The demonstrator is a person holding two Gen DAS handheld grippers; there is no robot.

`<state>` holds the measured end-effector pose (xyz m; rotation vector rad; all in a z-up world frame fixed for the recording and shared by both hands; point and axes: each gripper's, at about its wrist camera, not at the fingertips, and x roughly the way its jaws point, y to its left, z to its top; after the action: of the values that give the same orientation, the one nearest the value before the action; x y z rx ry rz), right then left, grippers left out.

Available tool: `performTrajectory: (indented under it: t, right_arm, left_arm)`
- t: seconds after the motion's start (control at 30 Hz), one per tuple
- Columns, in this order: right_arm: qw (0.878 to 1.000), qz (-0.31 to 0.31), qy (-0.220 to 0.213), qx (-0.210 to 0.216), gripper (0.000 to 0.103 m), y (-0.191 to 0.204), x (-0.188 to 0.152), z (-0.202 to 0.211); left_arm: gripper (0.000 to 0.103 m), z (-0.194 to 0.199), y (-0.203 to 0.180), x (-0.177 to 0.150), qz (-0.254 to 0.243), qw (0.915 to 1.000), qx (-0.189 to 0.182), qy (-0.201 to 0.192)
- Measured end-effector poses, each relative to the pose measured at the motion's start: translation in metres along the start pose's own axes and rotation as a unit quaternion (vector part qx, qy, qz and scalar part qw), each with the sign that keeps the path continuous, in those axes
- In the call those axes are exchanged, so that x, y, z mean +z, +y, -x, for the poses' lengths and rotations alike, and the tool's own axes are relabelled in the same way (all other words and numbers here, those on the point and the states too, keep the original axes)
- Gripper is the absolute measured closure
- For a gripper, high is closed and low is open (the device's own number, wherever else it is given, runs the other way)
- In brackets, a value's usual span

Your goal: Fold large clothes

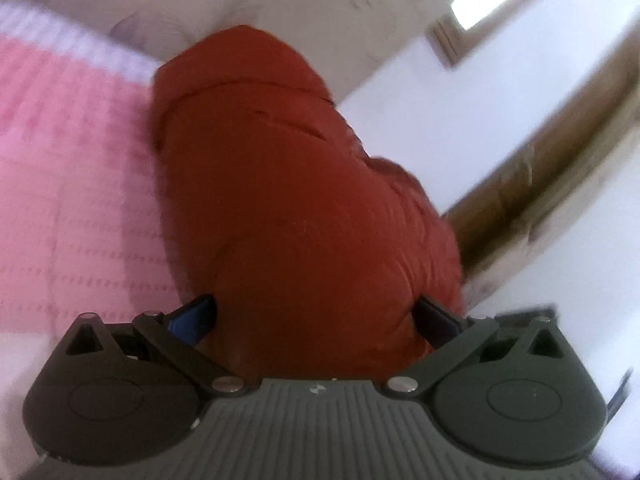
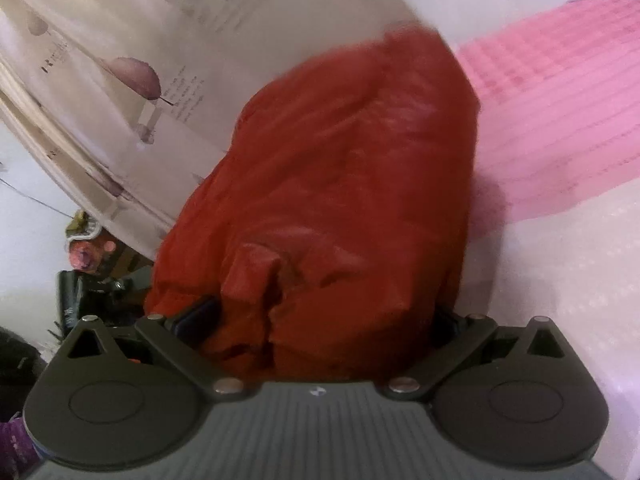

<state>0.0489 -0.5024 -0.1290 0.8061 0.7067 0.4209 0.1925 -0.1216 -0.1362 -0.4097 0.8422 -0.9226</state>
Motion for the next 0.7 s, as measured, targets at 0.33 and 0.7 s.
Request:
performTrajectory:
  t: [0.33, 0.7]
  right_arm:
    - [0.997, 0.049, -0.057, -0.014, 0.021, 0.044, -0.019, -0.008]
    - [0.995, 0.076, -0.066, 0.006, 0.032, 0.104, -0.046, -0.036]
  left_arm:
    - [0.023, 0.023, -0.035, -0.01, -0.117, 0.9894, 0.08, -0.031]
    - [0.026, 0.098, -0.046, -0.016, -0.143, 0.9767, 0.147, -0.065]
